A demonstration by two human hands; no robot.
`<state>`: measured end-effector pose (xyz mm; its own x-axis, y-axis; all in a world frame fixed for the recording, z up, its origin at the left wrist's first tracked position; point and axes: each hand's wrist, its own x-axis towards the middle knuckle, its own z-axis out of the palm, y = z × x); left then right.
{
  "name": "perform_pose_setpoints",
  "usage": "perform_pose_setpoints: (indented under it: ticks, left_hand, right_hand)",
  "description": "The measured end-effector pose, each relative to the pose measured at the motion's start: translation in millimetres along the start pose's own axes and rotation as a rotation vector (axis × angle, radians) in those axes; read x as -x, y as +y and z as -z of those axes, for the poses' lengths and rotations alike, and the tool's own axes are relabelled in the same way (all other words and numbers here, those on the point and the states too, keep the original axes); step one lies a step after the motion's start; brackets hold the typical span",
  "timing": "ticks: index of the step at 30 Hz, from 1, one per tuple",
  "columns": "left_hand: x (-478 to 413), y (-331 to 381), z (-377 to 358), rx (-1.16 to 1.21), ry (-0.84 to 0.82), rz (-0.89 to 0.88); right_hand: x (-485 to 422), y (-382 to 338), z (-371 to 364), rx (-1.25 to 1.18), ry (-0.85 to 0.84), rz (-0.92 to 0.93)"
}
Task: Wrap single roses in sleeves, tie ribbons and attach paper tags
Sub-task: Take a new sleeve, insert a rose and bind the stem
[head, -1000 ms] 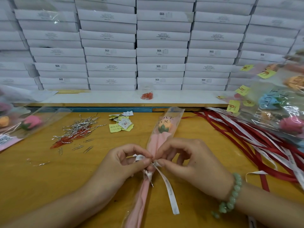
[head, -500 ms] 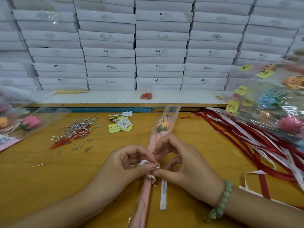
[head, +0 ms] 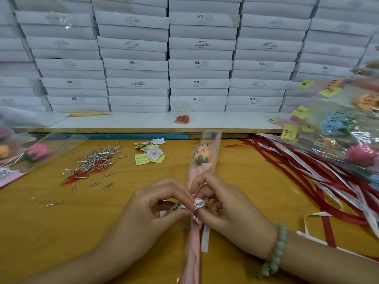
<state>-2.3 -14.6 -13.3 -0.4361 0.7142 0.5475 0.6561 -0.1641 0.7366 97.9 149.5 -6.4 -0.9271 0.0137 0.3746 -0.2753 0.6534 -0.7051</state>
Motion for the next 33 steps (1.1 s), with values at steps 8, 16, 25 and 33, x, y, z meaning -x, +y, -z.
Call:
perform_pose_setpoints:
  ticks: [8, 16, 25, 33]
  left_hand:
    - [-0.8, 2.3, 5.1, -0.193, 0.014, -0.092]
    - [-0.7, 3.0, 5.6, -0.281, 0.014, -0.108]
    - [0.8, 3.4, 5.8, -0.241, 0.009, -0.071]
    - [-1.3, 1.2, 5.4, -0.198, -0.034, 0.001]
  right_hand:
    - [-3.1, 3.6, 9.3, -0.192, -0.003, -0.145]
    - [-8.9, 7.0, 22.5, -0.558, -0.100, -0.319]
    - [-7.1, 8.8, 18.8, -0.450, -0.103, -0.234]
    - [-4.8, 6.8, 16.7, -0.336, -0.057, -0.140]
